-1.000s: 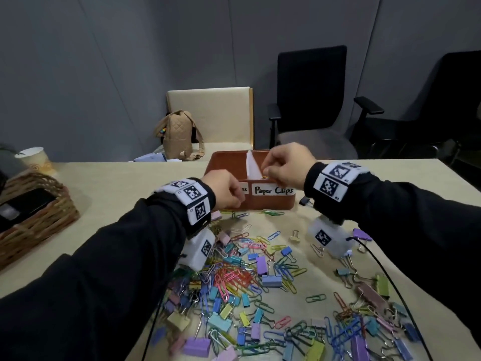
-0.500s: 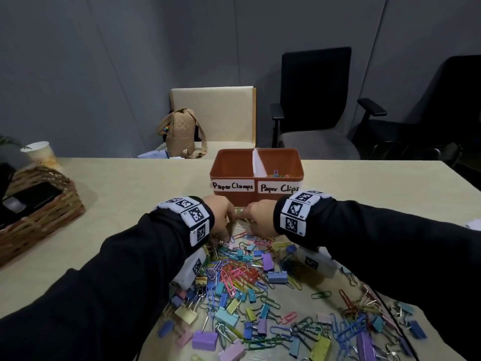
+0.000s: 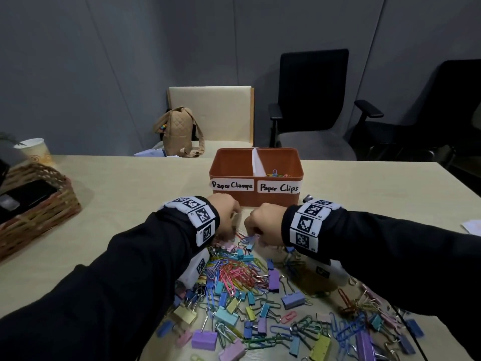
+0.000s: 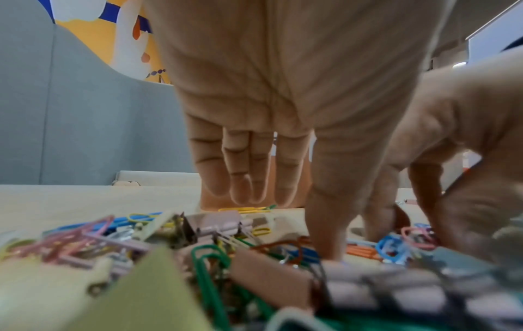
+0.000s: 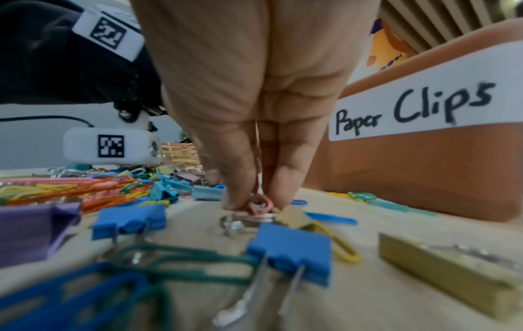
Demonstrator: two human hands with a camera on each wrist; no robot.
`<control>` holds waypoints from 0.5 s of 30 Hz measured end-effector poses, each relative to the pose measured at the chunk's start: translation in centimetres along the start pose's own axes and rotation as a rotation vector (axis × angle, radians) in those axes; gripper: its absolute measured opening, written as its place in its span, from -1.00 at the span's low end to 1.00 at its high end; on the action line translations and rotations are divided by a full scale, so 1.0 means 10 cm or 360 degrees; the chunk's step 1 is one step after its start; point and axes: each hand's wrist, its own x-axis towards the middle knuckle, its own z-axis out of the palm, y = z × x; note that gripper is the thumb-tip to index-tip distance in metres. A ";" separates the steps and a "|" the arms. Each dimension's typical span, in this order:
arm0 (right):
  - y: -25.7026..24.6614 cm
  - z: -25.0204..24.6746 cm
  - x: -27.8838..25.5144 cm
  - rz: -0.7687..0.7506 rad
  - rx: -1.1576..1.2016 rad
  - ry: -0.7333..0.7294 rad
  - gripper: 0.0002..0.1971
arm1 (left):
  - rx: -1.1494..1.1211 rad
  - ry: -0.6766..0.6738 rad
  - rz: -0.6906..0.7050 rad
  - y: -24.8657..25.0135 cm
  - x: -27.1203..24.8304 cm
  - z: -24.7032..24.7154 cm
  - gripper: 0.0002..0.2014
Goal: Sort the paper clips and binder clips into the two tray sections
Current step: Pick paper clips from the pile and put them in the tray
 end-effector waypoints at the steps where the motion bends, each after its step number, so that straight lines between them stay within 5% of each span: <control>1: -0.02 0.00 -0.01 0.0001 -0.0011 0.0008 -0.78 | 0.0007 0.0031 -0.0024 0.01 0.03 0.00 -0.67; 7: -0.09 0.05 0.00 0.0059 -0.0077 -0.0037 -0.87 | 0.0044 -0.0029 -0.0161 -0.03 0.11 -0.05 -0.68; 15: 0.05 -0.05 -0.24 0.0061 0.0219 0.0097 -0.84 | -0.0055 0.0020 0.0014 -0.02 0.10 -0.01 -0.70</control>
